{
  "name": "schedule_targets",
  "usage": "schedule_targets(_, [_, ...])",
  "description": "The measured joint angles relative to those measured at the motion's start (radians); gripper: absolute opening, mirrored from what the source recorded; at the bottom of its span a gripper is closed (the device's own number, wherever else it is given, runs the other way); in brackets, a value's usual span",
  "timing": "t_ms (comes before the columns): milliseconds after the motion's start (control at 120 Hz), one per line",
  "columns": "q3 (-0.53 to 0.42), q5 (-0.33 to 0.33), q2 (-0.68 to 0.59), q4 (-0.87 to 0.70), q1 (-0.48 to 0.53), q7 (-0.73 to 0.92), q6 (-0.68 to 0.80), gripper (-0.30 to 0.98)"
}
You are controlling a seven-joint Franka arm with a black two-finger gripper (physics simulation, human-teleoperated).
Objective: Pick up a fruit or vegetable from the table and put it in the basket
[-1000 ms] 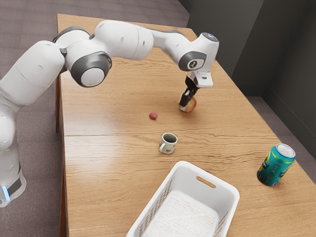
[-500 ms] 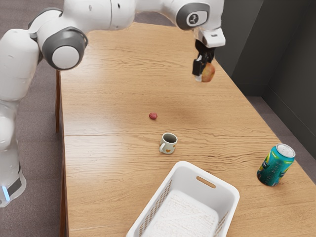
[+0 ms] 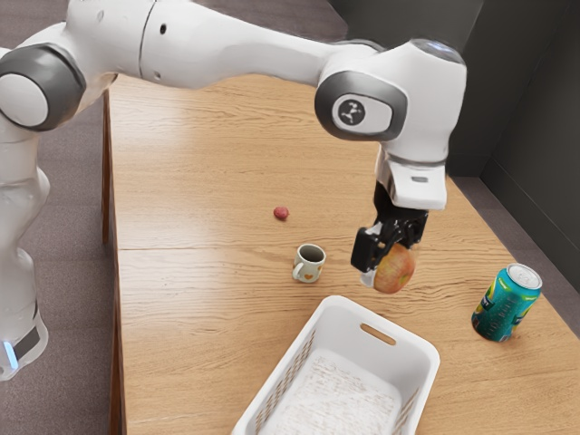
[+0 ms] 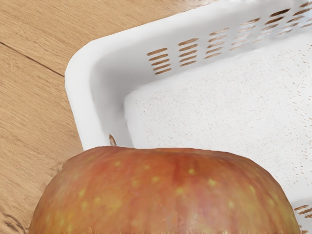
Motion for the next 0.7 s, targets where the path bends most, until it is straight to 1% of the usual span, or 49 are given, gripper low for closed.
schedule_targets(83, [-0.072,0.002,0.015,-0.019,-0.002,-0.060,0.019,0.37])
schedule_targets(217, [-0.183,0.025,0.048,-0.026,-0.004,-0.157,0.041,0.37])
schedule_targets(292, [-0.212,0.031,0.054,-0.052,-0.005,-0.208,0.050,0.37])
schedule_targets(400, [-0.224,0.036,0.057,-0.067,-0.004,-0.271,0.060,0.36])
schedule_targets(442, [-0.226,0.036,0.059,-0.068,-0.004,-0.291,0.061,0.48])
schedule_targets(500, [-0.229,0.033,0.060,-0.069,-0.004,-0.318,0.062,0.55])
schedule_targets(592, [-0.231,0.031,0.060,-0.069,-0.004,-0.355,0.063,0.61])
schedule_targets(700, [-0.232,0.031,0.059,-0.069,-0.004,-0.391,0.061,0.65])
